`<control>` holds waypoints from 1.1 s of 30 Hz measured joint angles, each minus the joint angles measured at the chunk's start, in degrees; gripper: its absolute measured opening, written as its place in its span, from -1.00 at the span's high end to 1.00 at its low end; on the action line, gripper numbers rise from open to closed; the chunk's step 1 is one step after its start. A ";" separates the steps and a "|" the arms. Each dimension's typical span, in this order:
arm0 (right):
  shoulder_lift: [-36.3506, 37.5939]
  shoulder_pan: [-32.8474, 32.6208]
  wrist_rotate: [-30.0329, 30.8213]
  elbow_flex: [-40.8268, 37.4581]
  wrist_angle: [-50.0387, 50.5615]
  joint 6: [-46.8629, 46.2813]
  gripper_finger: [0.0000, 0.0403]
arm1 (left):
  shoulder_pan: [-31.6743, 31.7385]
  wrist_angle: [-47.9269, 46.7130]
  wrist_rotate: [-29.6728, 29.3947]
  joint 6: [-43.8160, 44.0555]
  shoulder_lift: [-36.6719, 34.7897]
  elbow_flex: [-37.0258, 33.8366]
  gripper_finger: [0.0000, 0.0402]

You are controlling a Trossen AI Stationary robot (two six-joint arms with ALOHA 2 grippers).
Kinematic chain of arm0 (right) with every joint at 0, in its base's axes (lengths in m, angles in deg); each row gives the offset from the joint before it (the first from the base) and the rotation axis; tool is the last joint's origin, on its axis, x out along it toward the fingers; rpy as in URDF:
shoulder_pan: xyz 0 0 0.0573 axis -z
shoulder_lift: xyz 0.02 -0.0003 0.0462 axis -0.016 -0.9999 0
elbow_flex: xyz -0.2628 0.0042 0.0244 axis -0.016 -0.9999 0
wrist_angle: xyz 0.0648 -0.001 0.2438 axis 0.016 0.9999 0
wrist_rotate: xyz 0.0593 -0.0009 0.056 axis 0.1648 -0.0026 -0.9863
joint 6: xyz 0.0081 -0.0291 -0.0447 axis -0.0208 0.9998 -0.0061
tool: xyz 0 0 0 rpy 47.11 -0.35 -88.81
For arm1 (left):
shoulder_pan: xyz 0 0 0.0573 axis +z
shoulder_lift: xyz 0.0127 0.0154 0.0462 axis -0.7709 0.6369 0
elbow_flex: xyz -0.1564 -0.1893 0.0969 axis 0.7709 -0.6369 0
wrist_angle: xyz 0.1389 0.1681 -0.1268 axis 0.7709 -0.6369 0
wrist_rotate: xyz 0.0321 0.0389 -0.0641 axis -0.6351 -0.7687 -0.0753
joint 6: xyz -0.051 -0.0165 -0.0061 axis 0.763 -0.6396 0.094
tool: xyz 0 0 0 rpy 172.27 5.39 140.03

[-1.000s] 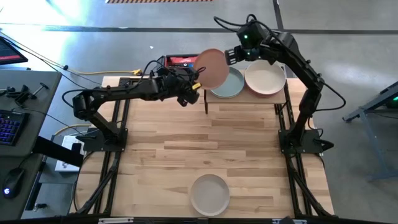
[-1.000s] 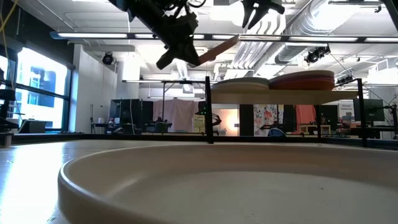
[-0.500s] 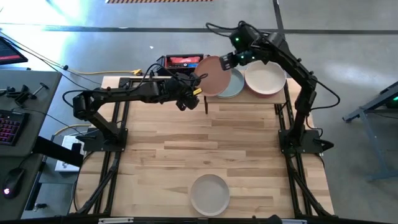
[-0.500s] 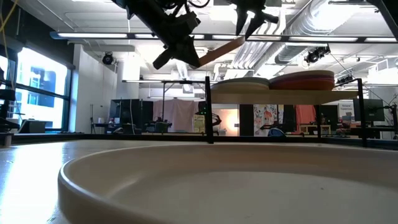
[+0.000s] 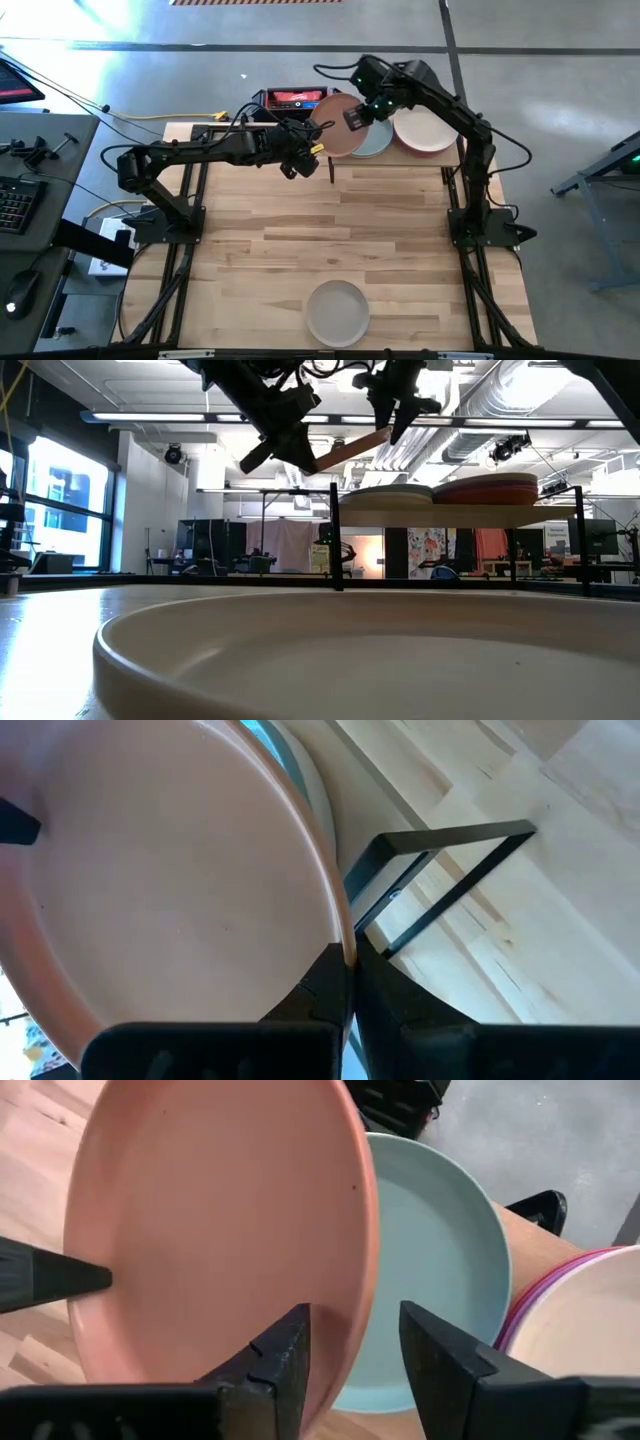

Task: Place and stack plates onto a shelf
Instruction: Stack the brown plate on top of the blue plate on the shelf

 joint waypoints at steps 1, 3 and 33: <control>-0.01 0.00 0.01 0.00 -0.04 -0.02 0.37 | 0.00 0.00 -0.10 0.00 0.00 0.00 1.00; 0.01 0.02 0.06 0.00 -0.10 -0.02 0.48 | 0.00 -0.02 -0.42 0.00 0.00 0.00 1.00; -0.01 0.04 0.52 0.02 -0.62 -3.83 1.00 | -1.22 1.14 -6.42 18.50 -0.01 0.00 0.65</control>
